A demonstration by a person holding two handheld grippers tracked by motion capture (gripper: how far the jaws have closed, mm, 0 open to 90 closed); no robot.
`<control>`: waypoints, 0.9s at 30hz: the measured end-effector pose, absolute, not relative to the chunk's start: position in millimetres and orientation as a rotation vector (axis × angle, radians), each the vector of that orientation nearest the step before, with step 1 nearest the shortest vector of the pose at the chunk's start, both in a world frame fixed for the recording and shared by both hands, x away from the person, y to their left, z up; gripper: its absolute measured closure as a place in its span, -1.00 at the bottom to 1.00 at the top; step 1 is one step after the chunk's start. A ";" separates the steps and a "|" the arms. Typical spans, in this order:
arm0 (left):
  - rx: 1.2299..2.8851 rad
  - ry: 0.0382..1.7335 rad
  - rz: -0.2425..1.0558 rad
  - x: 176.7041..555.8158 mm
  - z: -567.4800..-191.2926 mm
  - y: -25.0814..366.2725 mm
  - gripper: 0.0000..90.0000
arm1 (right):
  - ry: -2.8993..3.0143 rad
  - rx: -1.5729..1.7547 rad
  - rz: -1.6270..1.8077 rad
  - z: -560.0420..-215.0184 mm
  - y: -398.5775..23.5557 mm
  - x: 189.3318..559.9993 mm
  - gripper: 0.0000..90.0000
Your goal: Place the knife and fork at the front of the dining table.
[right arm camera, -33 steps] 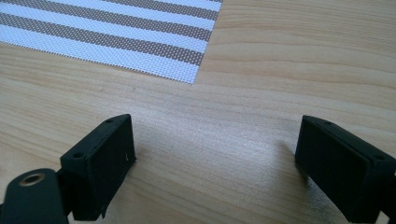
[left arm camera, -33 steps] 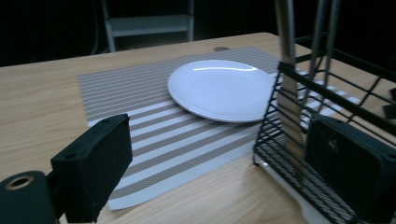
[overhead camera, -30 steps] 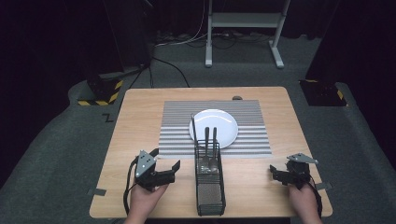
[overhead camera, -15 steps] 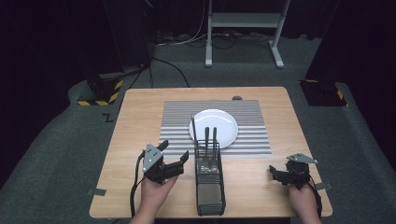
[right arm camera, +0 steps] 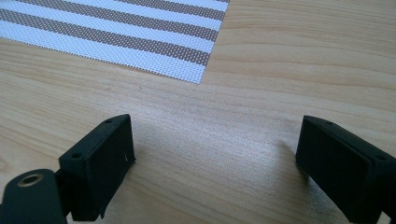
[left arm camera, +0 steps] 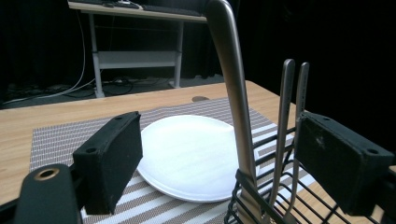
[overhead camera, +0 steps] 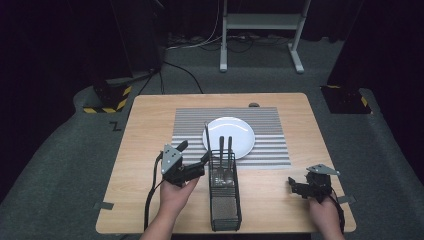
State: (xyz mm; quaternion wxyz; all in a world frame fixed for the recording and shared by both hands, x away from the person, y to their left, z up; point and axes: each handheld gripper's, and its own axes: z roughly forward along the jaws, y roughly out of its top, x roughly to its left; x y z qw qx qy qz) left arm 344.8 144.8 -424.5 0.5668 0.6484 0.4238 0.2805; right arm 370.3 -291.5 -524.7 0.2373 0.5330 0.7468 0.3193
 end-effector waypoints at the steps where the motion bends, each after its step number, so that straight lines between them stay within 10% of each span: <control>1: 1.528 1.002 0.672 346.7 -423.9 142.5 -0.64 | 2.046 1.462 0.875 -524.7 -291.5 370.3 -0.76; 27: 1.542 1.031 0.702 360.5 -426.1 112.7 0.51 | 2.047 1.460 0.875 -524.7 -291.5 370.3 -0.76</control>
